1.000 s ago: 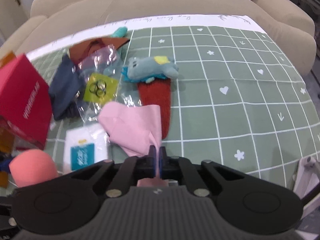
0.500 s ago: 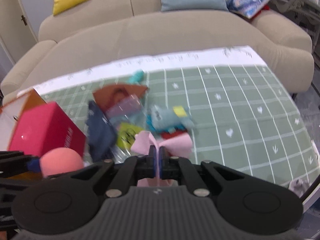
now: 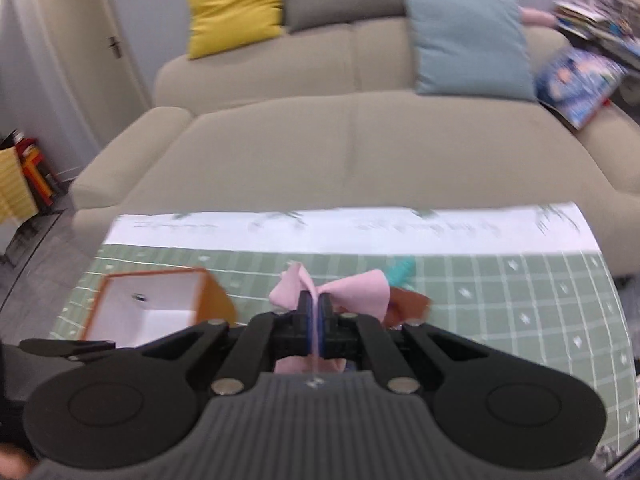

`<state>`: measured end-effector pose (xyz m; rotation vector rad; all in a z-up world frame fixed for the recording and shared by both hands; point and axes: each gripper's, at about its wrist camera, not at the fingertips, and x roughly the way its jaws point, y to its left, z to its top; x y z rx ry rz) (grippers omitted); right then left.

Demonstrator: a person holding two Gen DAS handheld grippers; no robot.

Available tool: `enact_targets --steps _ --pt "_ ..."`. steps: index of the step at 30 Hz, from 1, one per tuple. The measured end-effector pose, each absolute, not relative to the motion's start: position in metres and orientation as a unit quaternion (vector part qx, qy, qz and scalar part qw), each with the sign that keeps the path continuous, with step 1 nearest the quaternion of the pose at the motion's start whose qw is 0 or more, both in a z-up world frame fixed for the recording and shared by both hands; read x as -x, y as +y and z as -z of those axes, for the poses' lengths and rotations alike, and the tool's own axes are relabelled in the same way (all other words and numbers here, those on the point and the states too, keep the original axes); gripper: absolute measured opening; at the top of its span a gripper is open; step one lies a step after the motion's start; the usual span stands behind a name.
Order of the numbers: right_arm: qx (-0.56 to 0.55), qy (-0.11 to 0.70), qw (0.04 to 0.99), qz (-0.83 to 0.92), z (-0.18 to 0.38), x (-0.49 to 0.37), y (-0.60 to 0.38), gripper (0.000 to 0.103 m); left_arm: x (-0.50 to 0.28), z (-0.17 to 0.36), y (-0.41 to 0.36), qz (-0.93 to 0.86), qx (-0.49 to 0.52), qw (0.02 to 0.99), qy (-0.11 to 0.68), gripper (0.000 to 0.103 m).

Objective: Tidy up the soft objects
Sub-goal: 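Carry the pink ball and pink cloth with both grippers over the white box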

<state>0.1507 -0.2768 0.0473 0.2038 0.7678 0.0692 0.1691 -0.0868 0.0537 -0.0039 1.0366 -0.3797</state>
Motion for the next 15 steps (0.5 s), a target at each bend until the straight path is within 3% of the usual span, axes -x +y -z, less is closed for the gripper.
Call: enact_targets --steps 7,15 --pt "-0.055 0.388 0.915 -0.097 -0.074 -0.171 -0.183 0.000 -0.179 -0.072 -0.009 0.127 -0.004 0.857 0.500 0.055" --pt "-0.002 0.449 0.881 -0.148 -0.050 -0.198 -0.087 0.000 -0.180 -0.049 0.065 0.084 -0.022 0.835 0.544 0.055"
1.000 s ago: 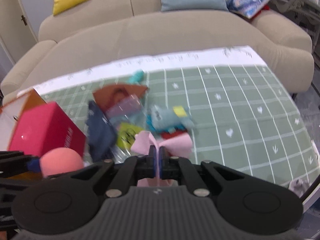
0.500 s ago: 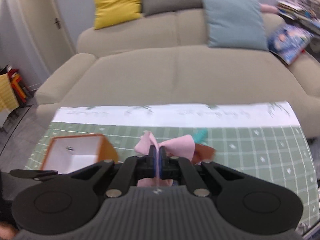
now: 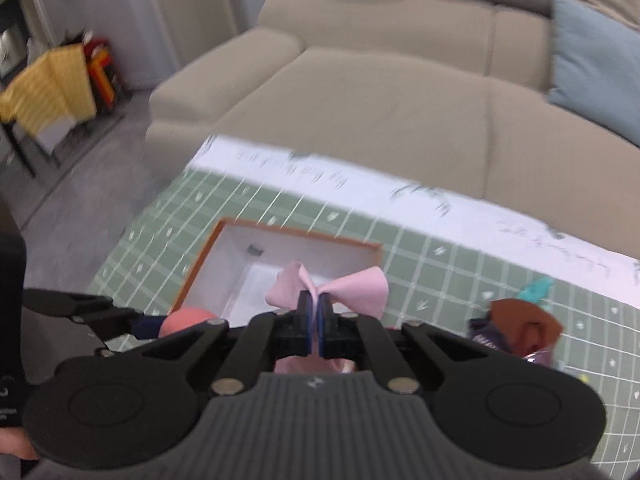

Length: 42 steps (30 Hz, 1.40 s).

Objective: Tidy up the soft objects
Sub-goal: 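Carry the pink ball and pink cloth with both grippers over the white box, then open both grippers to drop the ball and cloth into the white box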

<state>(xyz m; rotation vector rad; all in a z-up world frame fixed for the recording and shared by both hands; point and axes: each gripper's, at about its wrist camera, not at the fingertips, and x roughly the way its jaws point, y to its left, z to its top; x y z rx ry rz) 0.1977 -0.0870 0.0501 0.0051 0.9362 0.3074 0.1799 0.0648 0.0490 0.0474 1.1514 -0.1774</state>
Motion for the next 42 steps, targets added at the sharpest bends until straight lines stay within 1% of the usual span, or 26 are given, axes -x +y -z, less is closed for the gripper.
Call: enact_targets --steps 6,11,15,19,23,24,26,28,32,33,34,38,40,42 --pt "0.052 0.516 0.840 -0.158 -0.003 -0.213 -0.040 0.000 -0.176 -0.015 0.093 0.085 -0.034 0.817 0.570 0.055" --pt "0.104 0.574 0.797 -0.156 0.045 -0.220 -0.020 0.000 -0.172 0.030 0.092 0.093 -0.076 0.783 0.611 0.055" --pt "0.116 0.613 0.768 -0.145 0.079 -0.218 -0.016 0.000 -0.170 0.059 0.094 0.092 -0.086 0.759 0.638 0.055" --pt "0.118 0.632 0.753 -0.141 0.096 -0.216 -0.016 0.000 -0.167 0.063 0.088 0.099 -0.112 0.757 0.636 0.055" --pt "0.115 0.633 0.750 -0.152 0.097 -0.217 -0.013 0.001 -0.164 0.066 0.084 0.112 -0.125 0.750 0.640 0.056" --pt "0.114 0.633 0.751 -0.152 0.098 -0.218 -0.013 0.005 -0.164 0.067 0.084 0.116 -0.128 0.749 0.640 0.057" --pt "0.119 0.628 0.755 -0.150 0.098 -0.218 -0.012 0.006 -0.164 0.068 0.084 0.122 -0.131 0.745 0.642 0.059" --pt "0.121 0.623 0.758 -0.149 0.097 -0.219 -0.012 0.016 -0.165 0.067 0.086 0.124 -0.133 0.743 0.644 0.063" --pt "0.108 0.617 0.764 -0.157 0.096 -0.219 -0.013 0.023 -0.162 0.067 0.082 0.120 -0.167 0.740 0.641 0.064" --pt "0.104 0.614 0.766 -0.162 0.094 -0.219 -0.014 0.032 -0.161 0.067 0.083 0.121 -0.168 0.740 0.640 0.064" --pt "0.100 0.609 0.769 -0.166 0.091 -0.219 -0.014 0.039 -0.161 0.067 0.084 0.121 -0.162 0.742 0.639 0.064" --pt "0.085 0.595 0.781 -0.170 0.082 -0.220 -0.018 0.045 -0.162 0.064 0.088 0.127 -0.125 0.746 0.641 0.065" --pt "0.082 0.584 0.790 -0.169 0.075 -0.219 -0.022 0.049 -0.164 0.064 0.089 0.132 -0.111 0.744 0.645 0.072" --pt "0.062 0.570 0.801 -0.175 0.065 -0.220 -0.028 0.049 -0.162 0.064 0.087 0.133 -0.118 0.746 0.642 0.073"
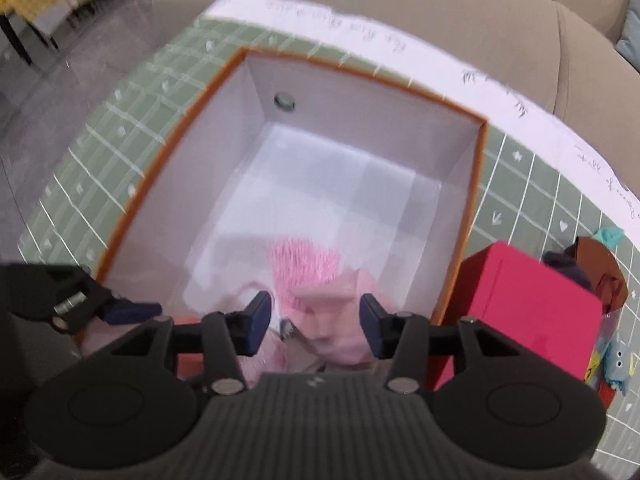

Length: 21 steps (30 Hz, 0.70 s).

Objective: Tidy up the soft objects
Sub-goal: 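Open both grippers to drop the ball and cloth into the white box, then move both grippers back toward the remaining pile of soft items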

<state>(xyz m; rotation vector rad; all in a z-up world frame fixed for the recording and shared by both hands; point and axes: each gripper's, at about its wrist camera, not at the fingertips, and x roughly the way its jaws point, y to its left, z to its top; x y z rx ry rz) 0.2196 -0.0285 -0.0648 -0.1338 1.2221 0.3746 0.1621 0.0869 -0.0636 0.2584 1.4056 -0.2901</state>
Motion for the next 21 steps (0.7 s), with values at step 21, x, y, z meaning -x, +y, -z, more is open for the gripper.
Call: enact_targets --steps 21 --pt "0.050 0.514 0.821 -0.244 0.033 -0.206 -0.055 0.049 -0.164 0.045 0.092 0.104 -0.106 0.773 0.617 0.073"
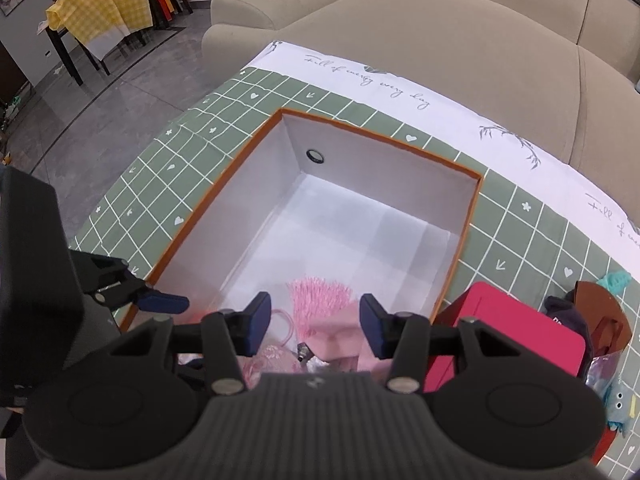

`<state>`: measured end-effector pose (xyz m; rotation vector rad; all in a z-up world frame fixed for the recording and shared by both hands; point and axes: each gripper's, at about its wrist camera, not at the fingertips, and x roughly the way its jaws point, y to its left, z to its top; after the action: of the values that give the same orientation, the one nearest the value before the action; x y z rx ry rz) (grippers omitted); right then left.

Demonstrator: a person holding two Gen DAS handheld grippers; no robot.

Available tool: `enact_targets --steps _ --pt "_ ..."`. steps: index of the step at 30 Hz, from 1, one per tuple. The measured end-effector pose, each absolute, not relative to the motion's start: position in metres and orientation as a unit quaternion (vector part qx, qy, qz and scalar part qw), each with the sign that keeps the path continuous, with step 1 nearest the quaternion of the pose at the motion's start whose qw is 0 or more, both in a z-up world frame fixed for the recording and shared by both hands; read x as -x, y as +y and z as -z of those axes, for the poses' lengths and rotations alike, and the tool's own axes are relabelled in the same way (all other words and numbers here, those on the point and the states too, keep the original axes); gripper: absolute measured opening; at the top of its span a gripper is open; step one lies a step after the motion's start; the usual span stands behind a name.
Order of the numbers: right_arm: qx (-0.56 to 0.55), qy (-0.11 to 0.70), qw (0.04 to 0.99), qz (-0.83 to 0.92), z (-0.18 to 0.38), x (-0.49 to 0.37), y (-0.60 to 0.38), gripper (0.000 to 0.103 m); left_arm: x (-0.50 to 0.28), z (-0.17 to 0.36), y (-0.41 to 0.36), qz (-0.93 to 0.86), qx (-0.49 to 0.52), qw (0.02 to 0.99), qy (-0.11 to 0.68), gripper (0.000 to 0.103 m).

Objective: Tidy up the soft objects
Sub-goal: 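Move both grippers back toward the remaining pile of soft items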

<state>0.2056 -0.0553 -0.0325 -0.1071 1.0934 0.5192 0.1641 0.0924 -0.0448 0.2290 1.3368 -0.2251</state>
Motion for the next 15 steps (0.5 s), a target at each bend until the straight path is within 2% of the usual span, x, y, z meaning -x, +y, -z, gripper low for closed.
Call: enact_targets --steps 15 --pt "0.004 0.476 0.857 -0.195 -0.001 -0.206 -0.122 0.049 -0.180 -0.007 0.062 0.109 -0.086 0.807 0.575 0.073"
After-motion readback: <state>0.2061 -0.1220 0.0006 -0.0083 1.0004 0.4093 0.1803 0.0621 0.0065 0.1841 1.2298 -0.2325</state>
